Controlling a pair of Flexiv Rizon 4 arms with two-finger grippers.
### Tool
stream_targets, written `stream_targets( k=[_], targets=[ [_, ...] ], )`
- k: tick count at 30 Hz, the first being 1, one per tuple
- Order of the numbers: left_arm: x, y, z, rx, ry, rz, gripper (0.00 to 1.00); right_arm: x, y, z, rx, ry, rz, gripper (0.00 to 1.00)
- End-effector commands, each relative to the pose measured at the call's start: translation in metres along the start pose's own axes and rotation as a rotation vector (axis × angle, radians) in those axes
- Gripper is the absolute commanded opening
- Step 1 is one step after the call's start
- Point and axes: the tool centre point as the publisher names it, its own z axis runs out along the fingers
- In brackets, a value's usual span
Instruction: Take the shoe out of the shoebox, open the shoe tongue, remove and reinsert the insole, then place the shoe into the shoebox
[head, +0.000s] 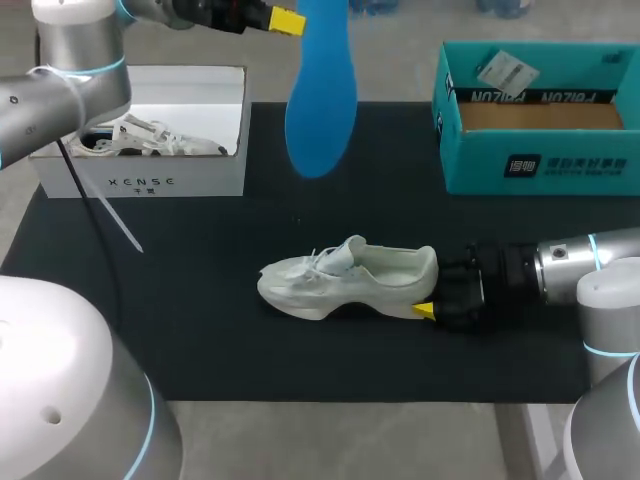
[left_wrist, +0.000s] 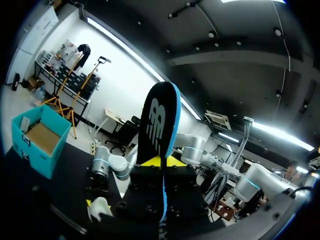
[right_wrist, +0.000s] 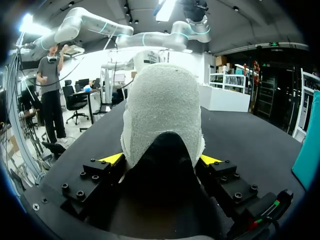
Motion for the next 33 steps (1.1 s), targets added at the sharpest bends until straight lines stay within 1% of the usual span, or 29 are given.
stream_targets(
  k=[1,3,4,5,6,7,8,10,16,20,25,28,29,31,33],
  targets=[
    [0.009,0.001,0.005,0.013,-0.059,0.003,0.0,0.001,-0.004,0.003,0.002,-0.002,0.0,0.0],
    [0.009,0.001,0.007,0.013,-0.071,-0.01,0.0,0.001,-0.004,0.003,0.002,-0.002,0.0,0.0],
    [0.009,0.001,0.007,0.033,-0.082,-0.023,0.0,0.001,-0.004,0.003,0.002,-0.002,0.0,0.0],
    [0.008,0.002,0.007,0.035,-0.084,-0.025,0.0,0.001,-0.004,0.003,0.002,-0.002,0.0,0.0],
    [0.008,0.002,0.007,0.035,-0.084,-0.025,0.0,0.001,-0.004,0.003,0.002,-0.002,0.0,0.15],
    [0.008,0.002,0.007,0.035,-0.084,-0.025,0.0,0.001,-0.004,0.003,0.002,-0.002,0.0,0.4],
    [0.008,0.002,0.007,0.035,-0.084,-0.025,0.0,0.001,-0.004,0.003,0.002,-0.002,0.0,1.0],
    [0.008,0.002,0.007,0.035,-0.084,-0.025,0.0,0.002,-0.001,-0.004,0.006,-0.015,-0.008,1.0],
    [0.008,0.002,0.007,0.035,-0.084,-0.025,0.0,0.007,0.012,-0.023,0.026,-0.004,-0.023,1.0],
    [0.008,0.002,0.007,0.035,-0.084,-0.025,0.0,0.011,0.02,-0.039,0.077,-0.012,-0.007,1.0],
    [0.008,0.002,0.007,0.035,-0.084,-0.025,0.0,0.016,0.033,-0.065,0.196,-0.051,0.034,1.0],
    [0.008,0.002,0.007,0.035,-0.084,-0.025,0.0,0.019,0.046,-0.082,0.318,-0.071,0.043,1.0],
    [0.008,0.002,0.007,0.035,-0.084,-0.025,0.0,0.019,0.048,-0.085,0.344,-0.073,0.045,1.0],
    [0.008,0.002,0.007,0.035,-0.084,-0.025,0.0,0.021,0.06,-0.093,0.427,-0.086,0.04,1.0],
    [0.008,0.002,0.007,0.035,-0.084,-0.025,0.0,0.022,0.068,-0.098,0.488,-0.088,0.033,1.0]
  ],
)
